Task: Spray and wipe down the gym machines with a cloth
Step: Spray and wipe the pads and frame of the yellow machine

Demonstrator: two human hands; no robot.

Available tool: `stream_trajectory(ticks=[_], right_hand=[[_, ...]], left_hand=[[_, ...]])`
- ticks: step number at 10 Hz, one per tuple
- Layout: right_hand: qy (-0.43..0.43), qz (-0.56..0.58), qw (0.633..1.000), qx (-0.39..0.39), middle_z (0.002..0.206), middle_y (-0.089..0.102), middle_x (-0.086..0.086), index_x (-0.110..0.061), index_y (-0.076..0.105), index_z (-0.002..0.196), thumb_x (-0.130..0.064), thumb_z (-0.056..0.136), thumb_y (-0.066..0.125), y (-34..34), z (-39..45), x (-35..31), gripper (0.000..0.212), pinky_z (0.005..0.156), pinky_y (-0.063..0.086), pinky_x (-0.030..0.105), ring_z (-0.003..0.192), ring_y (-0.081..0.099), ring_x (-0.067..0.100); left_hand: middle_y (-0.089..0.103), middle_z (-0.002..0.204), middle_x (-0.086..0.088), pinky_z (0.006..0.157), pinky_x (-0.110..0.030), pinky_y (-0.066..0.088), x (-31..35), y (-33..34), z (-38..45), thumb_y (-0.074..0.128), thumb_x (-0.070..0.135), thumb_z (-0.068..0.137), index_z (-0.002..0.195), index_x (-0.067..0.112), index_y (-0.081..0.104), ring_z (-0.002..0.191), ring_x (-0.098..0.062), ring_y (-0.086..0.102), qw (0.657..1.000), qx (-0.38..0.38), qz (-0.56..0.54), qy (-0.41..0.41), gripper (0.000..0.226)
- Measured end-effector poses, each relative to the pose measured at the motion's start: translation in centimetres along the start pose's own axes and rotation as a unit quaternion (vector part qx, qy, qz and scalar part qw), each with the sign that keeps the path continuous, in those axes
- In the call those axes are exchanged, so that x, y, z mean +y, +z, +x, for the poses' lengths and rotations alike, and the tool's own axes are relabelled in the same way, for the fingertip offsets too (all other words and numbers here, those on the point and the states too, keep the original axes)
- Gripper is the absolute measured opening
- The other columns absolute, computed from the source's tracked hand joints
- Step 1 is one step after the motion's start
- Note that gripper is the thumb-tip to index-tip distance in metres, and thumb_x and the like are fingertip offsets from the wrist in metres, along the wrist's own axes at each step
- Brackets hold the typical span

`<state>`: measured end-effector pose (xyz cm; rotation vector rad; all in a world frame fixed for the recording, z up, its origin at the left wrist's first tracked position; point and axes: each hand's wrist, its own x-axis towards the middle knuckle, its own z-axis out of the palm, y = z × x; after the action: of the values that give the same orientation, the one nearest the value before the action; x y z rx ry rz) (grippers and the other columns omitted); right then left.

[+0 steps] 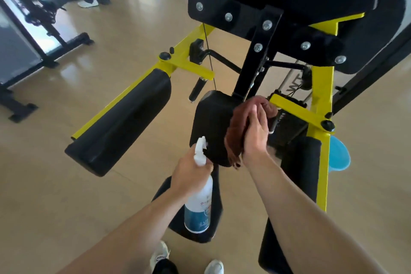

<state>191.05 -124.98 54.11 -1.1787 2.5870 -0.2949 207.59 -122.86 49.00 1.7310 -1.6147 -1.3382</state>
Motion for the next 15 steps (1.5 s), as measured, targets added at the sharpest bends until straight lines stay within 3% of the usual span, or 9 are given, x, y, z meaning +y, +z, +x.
stream_trajectory(ticks=[1,3,6,7,10,11,12,13,15], right_hand=[[-0.157,0.078,0.968,0.178,0.146,0.057,-0.008,-0.038,0.057,0.141,-0.057,0.106,0.037,-0.3,2.0,-2.5,0.044,0.111,0.043,0.044,0.135,0.052,0.021],[-0.340,-0.151,0.911,0.176,0.130,0.066,-0.003,-0.027,0.063,0.131,-0.051,0.110,0.029,-0.3,4.2,-8.2,0.047,0.096,0.048,0.039,0.117,0.063,0.025],[-0.525,-0.640,0.560,0.037,0.110,0.069,0.011,-0.014,0.066,0.117,-0.033,0.105,0.048,10.0,3.4,-11.9,0.029,0.096,0.047,0.049,0.101,0.066,0.034],[-0.561,-0.659,0.500,0.029,0.123,0.061,0.014,-0.013,0.057,0.131,-0.036,0.106,0.042,14.1,3.1,-9.2,0.037,0.104,0.038,0.055,0.112,0.058,0.038],[-0.584,-0.419,0.687,0.110,0.121,0.070,0.006,-0.017,0.064,0.131,-0.020,0.098,0.057,3.0,3.7,-10.3,0.034,0.110,0.039,0.048,0.116,0.064,0.030],[-0.470,-0.308,0.804,0.194,0.112,0.074,0.001,-0.027,0.065,0.129,-0.028,0.103,0.061,-2.4,4.8,-8.6,0.027,0.101,0.047,0.043,0.104,0.067,0.028],[-0.190,-0.060,0.960,0.198,0.109,0.071,0.000,-0.034,0.062,0.130,-0.049,0.106,0.047,-3.2,4.4,-4.8,0.032,0.089,0.052,0.044,0.100,0.064,0.030],[0.049,0.308,0.933,0.178,0.123,0.071,0.006,-0.027,0.063,0.137,-0.054,0.104,0.049,0.1,3.5,-0.7,0.044,0.099,0.052,0.047,0.114,0.066,0.033],[0.275,0.664,0.695,0.038,0.102,0.075,0.006,-0.023,0.066,0.111,-0.049,0.106,0.051,8.7,-1.8,1.3,0.030,0.088,0.055,0.042,0.092,0.070,0.024]], left_hand=[[0.071,0.083,0.010,0.070,-0.036,0.059,-0.5,-2.4,1.4,0.059,0.038,0.084,0.107,0.044,0.061,0.078,-0.011,0.070,0.999,0.026,-0.020,-0.007,0.025],[0.070,0.085,0.011,0.067,-0.036,0.057,-1.1,-5.2,4.1,0.062,0.038,0.080,0.085,0.028,0.064,0.075,-0.014,0.069,0.995,0.073,-0.057,-0.028,0.011],[0.069,0.077,0.007,0.072,-0.044,0.059,-4.6,-8.8,4.0,0.058,0.035,0.077,0.106,0.051,0.058,0.077,-0.022,0.070,0.988,0.093,-0.105,-0.058,0.033],[0.067,0.076,0.011,0.073,-0.037,0.055,-7.1,-10.0,4.0,0.055,0.034,0.077,0.106,0.051,0.057,0.078,-0.021,0.068,0.993,0.061,-0.069,-0.073,0.034],[0.066,0.104,0.009,0.089,-0.037,0.054,-6.3,-11.4,3.7,0.058,0.034,0.082,0.122,0.043,0.051,0.098,-0.023,0.065,0.998,-0.055,0.015,-0.019,0.041],[0.068,0.100,0.010,0.087,-0.038,0.055,-4.5,-11.2,4.1,0.056,0.034,0.078,0.118,0.046,0.051,0.092,-0.023,0.066,0.999,-0.041,-0.016,-0.006,0.042],[0.068,0.092,0.011,0.081,-0.036,0.057,-3.2,-10.5,4.6,0.054,0.031,0.079,0.118,0.049,0.051,0.085,-0.020,0.065,0.998,-0.043,-0.042,0.018,0.043],[0.069,0.089,0.010,0.079,-0.038,0.059,-2.9,-9.9,4.8,0.055,0.032,0.080,0.116,0.050,0.051,0.084,-0.019,0.067,0.997,-0.043,-0.052,0.022,0.040],[0.067,0.088,0.014,0.080,-0.040,0.058,-2.4,-7.6,5.0,0.062,0.039,0.087,0.114,0.047,0.053,0.084,-0.013,0.066,0.997,-0.059,0.018,0.046,0.030]])
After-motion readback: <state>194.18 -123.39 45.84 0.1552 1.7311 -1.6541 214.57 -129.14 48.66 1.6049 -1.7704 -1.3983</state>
